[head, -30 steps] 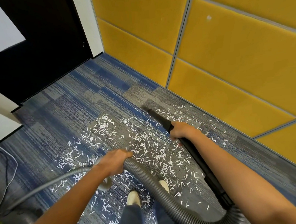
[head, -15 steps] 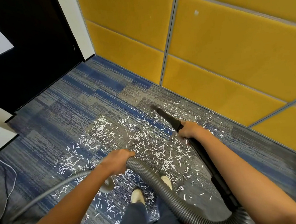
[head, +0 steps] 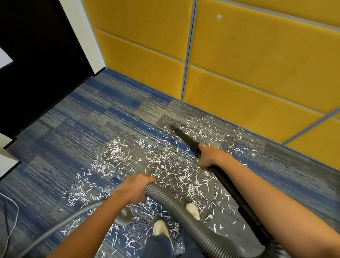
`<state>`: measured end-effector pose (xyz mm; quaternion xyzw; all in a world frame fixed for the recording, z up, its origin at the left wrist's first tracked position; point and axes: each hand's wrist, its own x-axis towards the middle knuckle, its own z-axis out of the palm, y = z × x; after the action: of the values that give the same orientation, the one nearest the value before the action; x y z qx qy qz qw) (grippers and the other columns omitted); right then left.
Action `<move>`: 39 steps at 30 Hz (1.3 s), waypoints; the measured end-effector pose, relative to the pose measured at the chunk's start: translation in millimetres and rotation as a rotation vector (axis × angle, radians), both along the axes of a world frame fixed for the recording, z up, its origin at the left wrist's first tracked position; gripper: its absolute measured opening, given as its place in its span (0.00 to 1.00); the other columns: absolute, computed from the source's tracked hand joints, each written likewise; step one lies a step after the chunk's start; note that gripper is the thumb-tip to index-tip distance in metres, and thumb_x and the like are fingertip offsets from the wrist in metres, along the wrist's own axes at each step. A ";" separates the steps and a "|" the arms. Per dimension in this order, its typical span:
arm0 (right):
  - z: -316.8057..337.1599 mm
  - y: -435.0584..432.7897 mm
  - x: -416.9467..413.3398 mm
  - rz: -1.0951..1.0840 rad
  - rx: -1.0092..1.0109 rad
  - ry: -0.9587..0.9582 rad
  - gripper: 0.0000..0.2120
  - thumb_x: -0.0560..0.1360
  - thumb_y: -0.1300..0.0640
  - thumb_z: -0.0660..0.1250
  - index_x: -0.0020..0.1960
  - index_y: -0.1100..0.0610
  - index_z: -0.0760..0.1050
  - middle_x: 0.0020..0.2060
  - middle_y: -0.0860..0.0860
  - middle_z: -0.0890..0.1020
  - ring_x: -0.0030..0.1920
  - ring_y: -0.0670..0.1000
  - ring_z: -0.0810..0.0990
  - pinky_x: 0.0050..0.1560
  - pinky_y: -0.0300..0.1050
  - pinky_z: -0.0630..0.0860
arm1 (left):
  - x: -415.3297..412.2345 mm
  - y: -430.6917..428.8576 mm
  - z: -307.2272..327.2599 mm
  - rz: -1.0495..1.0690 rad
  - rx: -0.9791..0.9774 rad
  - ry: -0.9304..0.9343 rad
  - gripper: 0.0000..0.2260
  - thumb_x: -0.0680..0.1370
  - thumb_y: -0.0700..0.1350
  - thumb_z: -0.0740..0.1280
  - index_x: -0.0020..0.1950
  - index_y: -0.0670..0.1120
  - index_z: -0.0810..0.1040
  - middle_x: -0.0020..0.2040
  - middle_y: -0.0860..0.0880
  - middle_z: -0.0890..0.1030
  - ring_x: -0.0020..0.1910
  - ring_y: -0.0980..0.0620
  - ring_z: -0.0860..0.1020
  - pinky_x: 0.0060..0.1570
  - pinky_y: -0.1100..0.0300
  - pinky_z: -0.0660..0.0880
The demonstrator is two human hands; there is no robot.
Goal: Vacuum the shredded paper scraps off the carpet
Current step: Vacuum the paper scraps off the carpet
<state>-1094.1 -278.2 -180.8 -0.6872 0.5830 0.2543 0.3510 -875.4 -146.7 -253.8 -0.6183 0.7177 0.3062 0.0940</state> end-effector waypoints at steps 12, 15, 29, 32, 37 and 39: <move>8.4 8.7 40.0 0.156 -0.029 -0.044 0.36 0.71 0.66 0.62 0.76 0.57 0.54 0.50 0.57 0.76 0.41 0.54 0.78 0.42 0.48 0.80 | 17.1 22.7 -2.2 0.078 -0.024 0.006 0.11 0.75 0.38 0.65 0.53 0.52 0.74 0.47 0.55 0.75 0.44 0.56 0.78 0.45 0.63 0.77; 9.5 3.3 58.8 0.206 -0.041 -0.054 0.34 0.71 0.67 0.62 0.75 0.58 0.56 0.51 0.58 0.77 0.42 0.56 0.79 0.43 0.49 0.80 | 23.1 27.9 -2.3 0.090 -0.015 0.008 0.08 0.76 0.39 0.64 0.52 0.51 0.73 0.46 0.54 0.76 0.44 0.56 0.78 0.45 0.63 0.77; 10.9 -38.6 91.1 0.190 -0.008 -0.025 0.33 0.66 0.73 0.64 0.70 0.59 0.64 0.38 0.57 0.77 0.33 0.54 0.78 0.28 0.42 0.75 | 43.6 51.2 -6.5 0.248 0.041 0.013 0.11 0.75 0.39 0.65 0.48 0.55 0.71 0.44 0.54 0.76 0.40 0.60 0.77 0.36 0.67 0.75; 10.0 -40.4 93.1 0.174 -0.012 -0.039 0.34 0.67 0.73 0.64 0.71 0.59 0.63 0.38 0.58 0.78 0.30 0.53 0.78 0.26 0.41 0.75 | 44.1 57.9 -6.0 0.242 0.053 -0.002 0.12 0.73 0.40 0.66 0.48 0.56 0.70 0.42 0.54 0.75 0.39 0.61 0.75 0.32 0.69 0.70; 16.8 -48.4 99.1 0.210 -0.067 0.022 0.33 0.65 0.70 0.67 0.69 0.61 0.66 0.38 0.55 0.78 0.35 0.53 0.80 0.30 0.42 0.77 | 47.6 64.5 -7.3 0.306 0.061 0.002 0.19 0.70 0.37 0.67 0.40 0.61 0.65 0.41 0.56 0.75 0.38 0.62 0.76 0.31 0.70 0.70; 17.1 -47.0 98.5 0.206 -0.047 0.039 0.33 0.65 0.71 0.67 0.69 0.63 0.65 0.41 0.57 0.79 0.41 0.56 0.81 0.38 0.46 0.80 | 46.2 64.8 -5.0 0.320 0.062 0.015 0.17 0.71 0.37 0.67 0.42 0.60 0.67 0.41 0.56 0.75 0.38 0.62 0.76 0.31 0.70 0.71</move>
<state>-995.6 -325.3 -163.7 -0.7464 0.5217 0.2888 0.2954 -829.2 -81.8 -258.8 -0.7193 0.6009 0.3439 0.0575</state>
